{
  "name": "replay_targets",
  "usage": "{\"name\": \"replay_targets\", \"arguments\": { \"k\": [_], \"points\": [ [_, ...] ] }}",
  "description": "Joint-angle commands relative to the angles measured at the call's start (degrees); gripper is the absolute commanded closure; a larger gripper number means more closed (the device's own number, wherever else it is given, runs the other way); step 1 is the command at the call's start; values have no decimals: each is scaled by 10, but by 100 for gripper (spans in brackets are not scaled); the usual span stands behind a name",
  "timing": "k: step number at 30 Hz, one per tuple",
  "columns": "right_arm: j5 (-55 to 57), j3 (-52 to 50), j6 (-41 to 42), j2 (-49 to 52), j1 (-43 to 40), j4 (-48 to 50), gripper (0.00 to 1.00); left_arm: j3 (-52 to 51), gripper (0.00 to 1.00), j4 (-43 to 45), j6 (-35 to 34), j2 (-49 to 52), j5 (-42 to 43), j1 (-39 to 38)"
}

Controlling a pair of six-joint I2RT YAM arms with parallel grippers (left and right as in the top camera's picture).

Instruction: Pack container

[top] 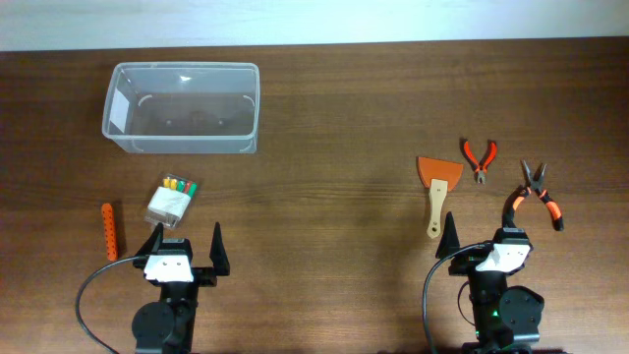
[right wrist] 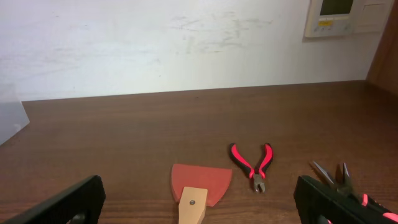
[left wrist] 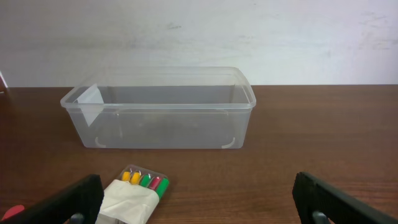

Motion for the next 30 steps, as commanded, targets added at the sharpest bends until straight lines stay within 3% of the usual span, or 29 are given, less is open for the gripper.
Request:
{"name": "replay_targets", "arguments": {
  "k": [1, 12, 19, 23, 24, 30],
  "points": [
    [11, -5, 5, -4, -3, 0, 1, -3, 1, 1, 1, -5, 2, -1],
    [-11, -5, 5, 8, -3, -3, 2, -3, 1, 94, -3, -5, 9, -1],
    [-15, -4, 5, 20, -3, 2, 2, 66, 1, -18, -35, 27, 18, 0],
    [-45, 35, 24, 54, -3, 1, 2, 194, 1, -99, -31, 144, -8, 0],
    [-60, 63, 24, 90, -3, -6, 1, 258, 1, -124, -31, 224, -10, 0],
    [-86, 226, 24, 271, -3, -118, 1, 468, 1, -227, -31, 484, 1, 0]
  ]
}}
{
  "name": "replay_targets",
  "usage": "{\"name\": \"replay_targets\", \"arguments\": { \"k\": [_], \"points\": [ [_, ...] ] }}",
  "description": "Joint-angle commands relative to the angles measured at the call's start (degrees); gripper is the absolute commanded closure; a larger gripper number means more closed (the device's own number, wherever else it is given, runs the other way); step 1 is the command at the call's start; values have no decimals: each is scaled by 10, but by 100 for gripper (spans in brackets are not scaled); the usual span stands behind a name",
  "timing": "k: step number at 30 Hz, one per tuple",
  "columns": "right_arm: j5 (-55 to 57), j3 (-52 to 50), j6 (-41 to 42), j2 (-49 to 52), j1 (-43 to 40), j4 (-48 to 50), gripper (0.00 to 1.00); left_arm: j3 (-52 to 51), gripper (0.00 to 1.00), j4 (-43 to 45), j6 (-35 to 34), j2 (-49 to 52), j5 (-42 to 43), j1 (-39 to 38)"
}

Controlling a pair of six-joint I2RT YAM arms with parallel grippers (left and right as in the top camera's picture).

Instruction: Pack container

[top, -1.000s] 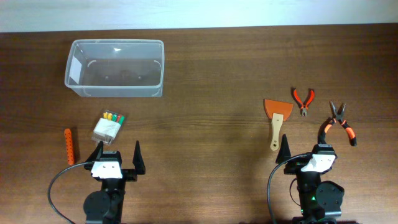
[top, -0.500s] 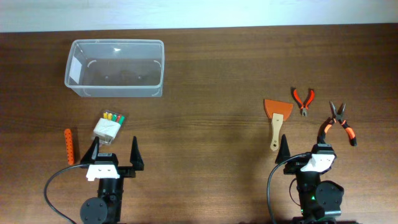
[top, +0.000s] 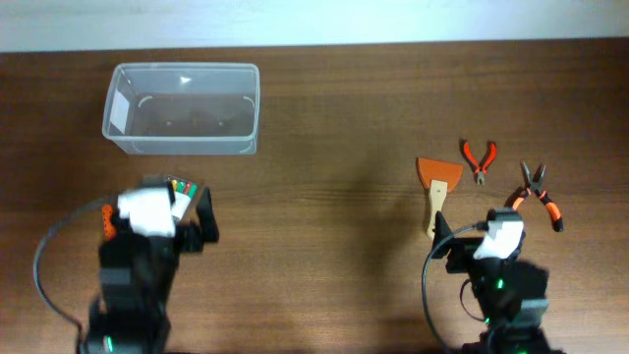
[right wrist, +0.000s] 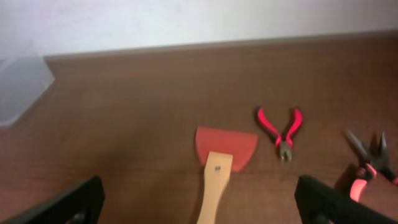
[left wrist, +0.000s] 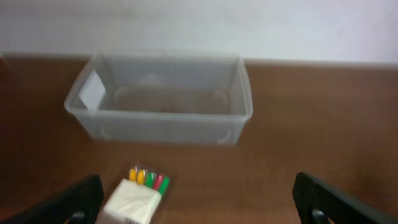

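The clear plastic container (top: 182, 108) stands empty at the back left, also in the left wrist view (left wrist: 161, 99). A pack of coloured markers in a white sleeve (left wrist: 140, 196) lies just in front of my left gripper (left wrist: 199, 208), nearer its left finger; the jaws are open and hold nothing. On the right lie a scraper with an orange blade and wooden handle (right wrist: 224, 155), small red pliers (right wrist: 283, 127) and long-nose pliers (right wrist: 370, 162). My right gripper (right wrist: 202, 208) is open, with the scraper's handle between its fingers' line and nothing gripped.
An orange stick-like tool (top: 104, 222) lies left of the marker pack, mostly hidden under my left arm. The white wall runs along the table's far edge. Bare wood separates the container side from the tools.
My left arm has moved forward and now covers most of the marker pack from above. My right arm has moved forward toward the scraper handle. Both wrist cameras look down more steeply. Nothing was picked up.
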Motion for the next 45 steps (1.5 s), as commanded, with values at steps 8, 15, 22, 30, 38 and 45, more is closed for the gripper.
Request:
{"name": "replay_targets", "arguments": {
  "k": [8, 15, 22, 30, 38, 45],
  "points": [
    [-24, 492, 5, 406, -4, -457, 2, 487, 1, -338, 71, 442, 123, 0],
    [-25, 687, 5, 580, -3, -612, 2, 603, 1, -333, 71, 506, 153, 0],
    [-29, 695, 5, 647, -3, -583, 2, 603, 1, -218, 62, 548, 132, -1],
    [-30, 695, 1, 657, -3, -532, 29, 603, 23, -160, 57, 672, 117, -1],
    [-29, 695, 1, 657, -3, -530, 32, 603, 52, -81, 43, 762, 118, -7],
    [-30, 695, 1, 657, -3, -534, 41, 602, 83, -73, 44, 812, 118, -24]
  ]
}}
